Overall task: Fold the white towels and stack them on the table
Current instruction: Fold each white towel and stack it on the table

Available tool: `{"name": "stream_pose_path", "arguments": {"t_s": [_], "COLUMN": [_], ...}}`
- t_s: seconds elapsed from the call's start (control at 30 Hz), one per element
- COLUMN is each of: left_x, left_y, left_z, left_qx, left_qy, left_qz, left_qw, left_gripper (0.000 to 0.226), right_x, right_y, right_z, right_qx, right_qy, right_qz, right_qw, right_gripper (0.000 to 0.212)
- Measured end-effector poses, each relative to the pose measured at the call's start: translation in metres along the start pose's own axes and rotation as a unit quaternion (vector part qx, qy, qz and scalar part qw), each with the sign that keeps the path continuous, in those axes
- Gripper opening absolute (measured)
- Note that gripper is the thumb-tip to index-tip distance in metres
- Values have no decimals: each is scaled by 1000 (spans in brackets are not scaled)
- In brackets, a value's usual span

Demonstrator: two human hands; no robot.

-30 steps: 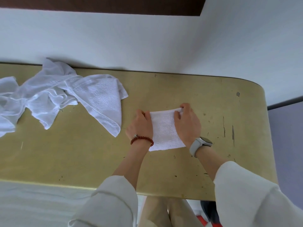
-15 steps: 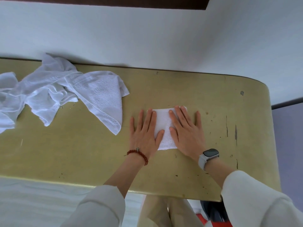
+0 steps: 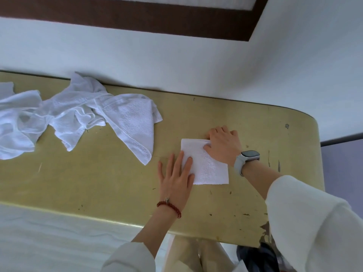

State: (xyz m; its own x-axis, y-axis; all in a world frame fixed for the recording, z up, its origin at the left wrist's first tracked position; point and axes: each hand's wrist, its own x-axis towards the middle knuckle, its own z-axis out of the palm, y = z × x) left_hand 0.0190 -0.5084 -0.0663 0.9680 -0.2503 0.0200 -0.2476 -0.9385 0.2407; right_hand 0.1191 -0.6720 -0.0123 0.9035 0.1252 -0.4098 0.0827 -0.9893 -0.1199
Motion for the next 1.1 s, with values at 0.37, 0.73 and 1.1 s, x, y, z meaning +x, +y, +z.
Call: {"name": "stream_pose_path", "arguments": {"t_s": [0.37,0.73,1.1], "left_x": [3,3,5], "left_y": [0,2,4], "left_z": [-5,-6,-13], "left_qx": [-17,-20,-47], "left_qy": [-35,-62,-88], "left_qz": [-42,-60,-57], "left_qw": [998,996,993], "left_gripper": [40,41,40], "right_x": [-27,-41,-74], "right_y": [-4,-12,-42], "right_z": [3,24,26], "right_qx": [43,386,283], "right_qy": [-3,0,239], "right_qz": [16,326,122], "right_qw": [999,863,921], "right_gripper": [25,20,15]}}
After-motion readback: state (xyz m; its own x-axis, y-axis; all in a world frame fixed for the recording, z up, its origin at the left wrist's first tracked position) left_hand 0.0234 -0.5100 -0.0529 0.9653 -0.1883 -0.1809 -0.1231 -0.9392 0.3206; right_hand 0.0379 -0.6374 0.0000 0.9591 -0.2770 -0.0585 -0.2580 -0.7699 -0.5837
